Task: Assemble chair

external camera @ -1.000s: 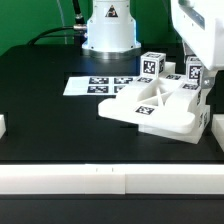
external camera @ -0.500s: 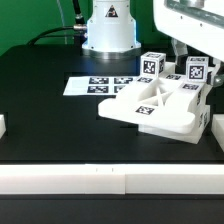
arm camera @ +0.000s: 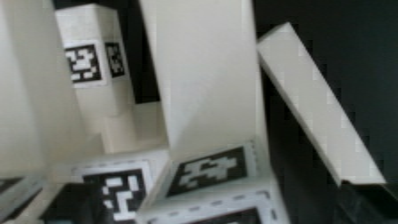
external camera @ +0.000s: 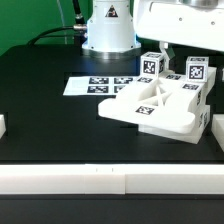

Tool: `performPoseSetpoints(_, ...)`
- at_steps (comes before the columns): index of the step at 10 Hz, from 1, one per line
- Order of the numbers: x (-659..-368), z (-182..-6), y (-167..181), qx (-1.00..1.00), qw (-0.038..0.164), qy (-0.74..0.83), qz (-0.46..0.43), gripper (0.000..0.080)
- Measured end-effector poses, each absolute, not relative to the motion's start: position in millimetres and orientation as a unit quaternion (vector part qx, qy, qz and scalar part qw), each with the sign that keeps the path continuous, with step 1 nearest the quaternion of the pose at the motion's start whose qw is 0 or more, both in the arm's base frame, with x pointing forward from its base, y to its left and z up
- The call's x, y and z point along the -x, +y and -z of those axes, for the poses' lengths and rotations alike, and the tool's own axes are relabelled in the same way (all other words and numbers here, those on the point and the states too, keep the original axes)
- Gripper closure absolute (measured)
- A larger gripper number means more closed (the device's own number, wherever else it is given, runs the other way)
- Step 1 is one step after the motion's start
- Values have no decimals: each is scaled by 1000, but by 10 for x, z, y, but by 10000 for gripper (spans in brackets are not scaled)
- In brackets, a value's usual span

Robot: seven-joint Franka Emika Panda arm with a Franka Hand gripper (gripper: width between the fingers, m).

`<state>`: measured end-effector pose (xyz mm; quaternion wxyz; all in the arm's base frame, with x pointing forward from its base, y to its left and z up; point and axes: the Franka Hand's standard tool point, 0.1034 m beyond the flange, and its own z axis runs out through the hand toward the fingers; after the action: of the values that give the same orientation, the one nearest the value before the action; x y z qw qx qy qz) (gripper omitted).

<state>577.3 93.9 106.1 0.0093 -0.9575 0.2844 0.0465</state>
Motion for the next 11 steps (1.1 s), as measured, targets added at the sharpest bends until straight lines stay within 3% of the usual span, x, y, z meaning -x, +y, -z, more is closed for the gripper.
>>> performPoseSetpoints(4, -5773, -1060, 919, 987, 3, 154, -43, 151)
performPoseSetpoints(6, -5775, -1060, 917, 988, 3, 152, -42, 198)
performPoseSetpoints(7, -5775, -1059, 917, 988, 3, 152, -42, 384)
performPoseSetpoints(8, -5775, -1059, 919, 987, 3, 155, -42, 384)
performPoseSetpoints(9, -5774, -1058, 918, 986, 3, 164, -43, 533)
performPoseSetpoints(11, -5773, -1056, 918, 982, 2, 183, -43, 531)
